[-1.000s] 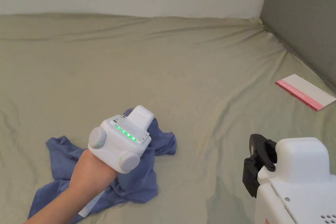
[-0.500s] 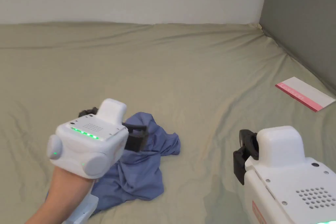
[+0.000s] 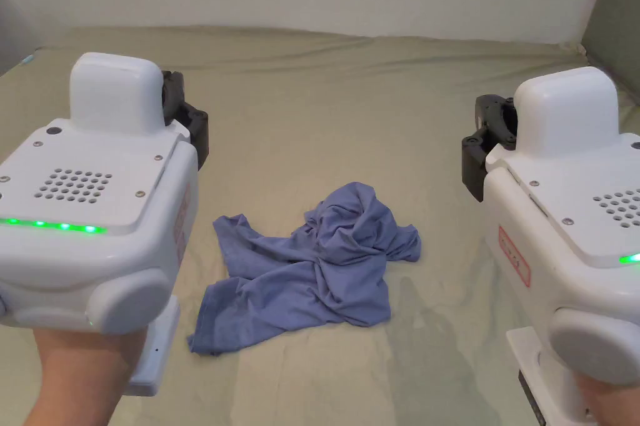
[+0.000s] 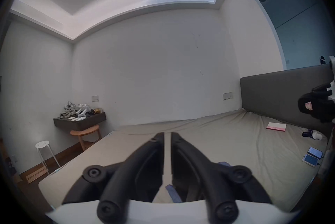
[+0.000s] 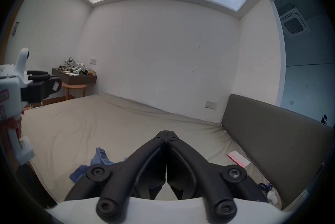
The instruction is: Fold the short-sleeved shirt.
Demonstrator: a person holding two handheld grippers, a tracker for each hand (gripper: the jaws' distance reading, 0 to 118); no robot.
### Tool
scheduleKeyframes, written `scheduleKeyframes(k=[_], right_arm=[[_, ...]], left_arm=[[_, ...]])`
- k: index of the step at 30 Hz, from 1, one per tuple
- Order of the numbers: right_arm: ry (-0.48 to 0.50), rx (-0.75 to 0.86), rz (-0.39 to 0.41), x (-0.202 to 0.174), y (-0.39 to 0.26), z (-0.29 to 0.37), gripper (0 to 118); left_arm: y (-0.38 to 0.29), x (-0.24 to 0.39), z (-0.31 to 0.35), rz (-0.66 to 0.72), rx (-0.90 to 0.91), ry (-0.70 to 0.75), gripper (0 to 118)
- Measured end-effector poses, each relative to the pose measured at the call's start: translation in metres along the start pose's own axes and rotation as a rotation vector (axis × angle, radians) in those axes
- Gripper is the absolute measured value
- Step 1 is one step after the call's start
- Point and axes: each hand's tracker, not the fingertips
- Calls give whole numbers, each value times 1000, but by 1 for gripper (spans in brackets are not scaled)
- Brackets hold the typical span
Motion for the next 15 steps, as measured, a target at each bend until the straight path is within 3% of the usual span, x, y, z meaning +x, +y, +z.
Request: scheduleKeyframes(k=[3, 7, 15], right_arm=[[39, 8, -20, -15, 3, 4, 1], [49, 23, 11, -32, 4, 10, 1], [43, 47, 38, -39, 10, 16, 1]], left_arm=[[-1, 1, 16, 12, 1, 25, 0], [-2, 6, 31, 2, 5, 23, 0], [-5, 12, 37, -23, 23, 20, 0]])
